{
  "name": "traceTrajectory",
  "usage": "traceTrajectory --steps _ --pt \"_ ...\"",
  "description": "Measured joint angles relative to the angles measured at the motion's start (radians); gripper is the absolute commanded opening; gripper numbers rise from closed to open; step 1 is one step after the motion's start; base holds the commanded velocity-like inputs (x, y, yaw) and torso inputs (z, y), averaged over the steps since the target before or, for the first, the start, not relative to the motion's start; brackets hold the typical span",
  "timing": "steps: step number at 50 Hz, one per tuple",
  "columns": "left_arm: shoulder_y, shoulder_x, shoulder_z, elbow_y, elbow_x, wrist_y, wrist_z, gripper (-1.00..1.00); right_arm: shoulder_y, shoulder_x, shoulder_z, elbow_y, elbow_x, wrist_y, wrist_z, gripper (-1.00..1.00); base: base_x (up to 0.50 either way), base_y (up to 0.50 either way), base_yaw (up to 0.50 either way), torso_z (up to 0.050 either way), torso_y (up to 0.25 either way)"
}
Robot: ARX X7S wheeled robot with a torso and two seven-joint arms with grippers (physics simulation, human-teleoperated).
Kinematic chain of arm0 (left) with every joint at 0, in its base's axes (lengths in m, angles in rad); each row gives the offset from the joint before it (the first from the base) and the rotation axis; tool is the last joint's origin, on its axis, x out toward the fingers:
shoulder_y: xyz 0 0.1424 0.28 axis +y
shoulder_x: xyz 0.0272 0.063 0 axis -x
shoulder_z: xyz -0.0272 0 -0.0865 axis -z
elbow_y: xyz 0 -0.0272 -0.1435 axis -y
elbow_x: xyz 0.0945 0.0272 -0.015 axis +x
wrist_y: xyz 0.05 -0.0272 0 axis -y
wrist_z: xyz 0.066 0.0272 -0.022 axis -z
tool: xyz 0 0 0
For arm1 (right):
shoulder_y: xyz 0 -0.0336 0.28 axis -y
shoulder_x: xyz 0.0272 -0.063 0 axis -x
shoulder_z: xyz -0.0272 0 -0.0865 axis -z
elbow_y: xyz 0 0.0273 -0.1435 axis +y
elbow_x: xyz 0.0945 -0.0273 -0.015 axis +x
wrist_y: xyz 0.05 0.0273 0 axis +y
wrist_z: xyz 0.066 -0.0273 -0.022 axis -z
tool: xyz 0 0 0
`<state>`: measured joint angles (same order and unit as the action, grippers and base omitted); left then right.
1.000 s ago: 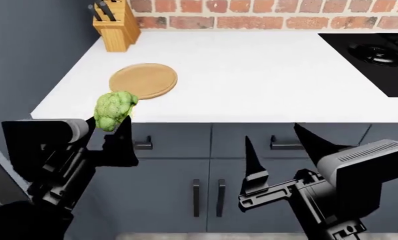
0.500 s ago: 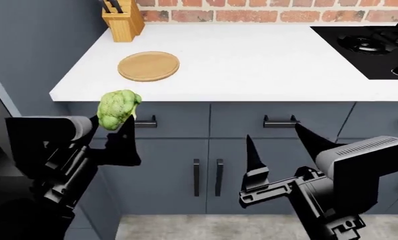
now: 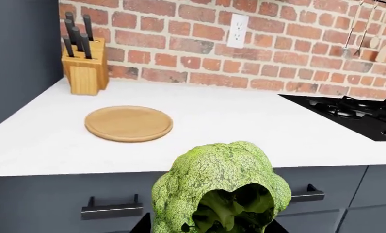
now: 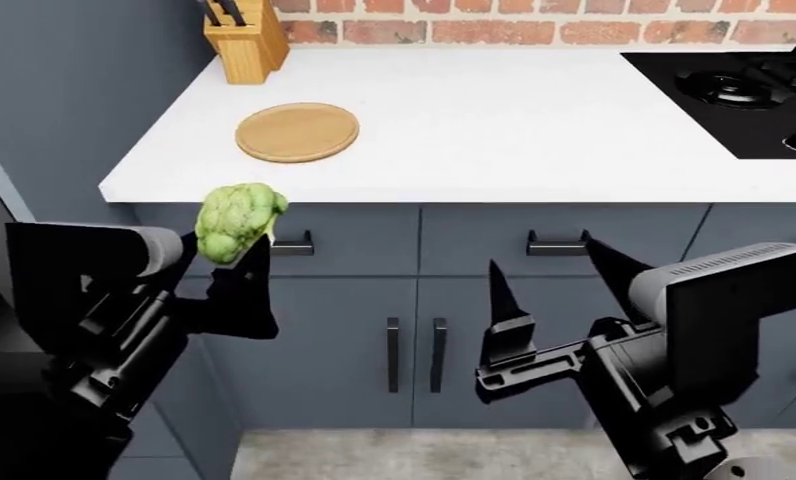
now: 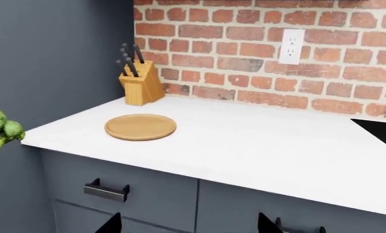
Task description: Place the broccoli on the rack of the oven.
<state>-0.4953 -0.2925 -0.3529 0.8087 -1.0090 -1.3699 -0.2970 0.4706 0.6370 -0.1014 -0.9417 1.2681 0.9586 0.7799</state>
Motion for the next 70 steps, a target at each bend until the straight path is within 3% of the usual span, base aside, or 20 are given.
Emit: traceTrajectory --steps 10,21,70 --pt "-0.084 -0.013 -0.078 -0.006 -0.200 -0.107 -0.117 -1.00 0.118 0.023 -0.016 0.007 0.171 0.042 0.121 1.00 0.00 0.00 0.00 0.000 0.000" --pt "-0.118 -0.036 -0.107 -0.027 -0.345 -0.130 -0.215 -1.00 0.172 0.035 -0.014 0.008 0.260 0.043 0.175 1.00 0.00 0.00 0.00 0.000 0.000" --pt "-0.099 -0.105 -0.046 -0.062 -0.382 -0.038 -0.268 -1.00 0.216 0.053 -0.036 0.007 0.321 0.037 0.217 1.00 0.05 0.49 0.00 0.000 0.000"
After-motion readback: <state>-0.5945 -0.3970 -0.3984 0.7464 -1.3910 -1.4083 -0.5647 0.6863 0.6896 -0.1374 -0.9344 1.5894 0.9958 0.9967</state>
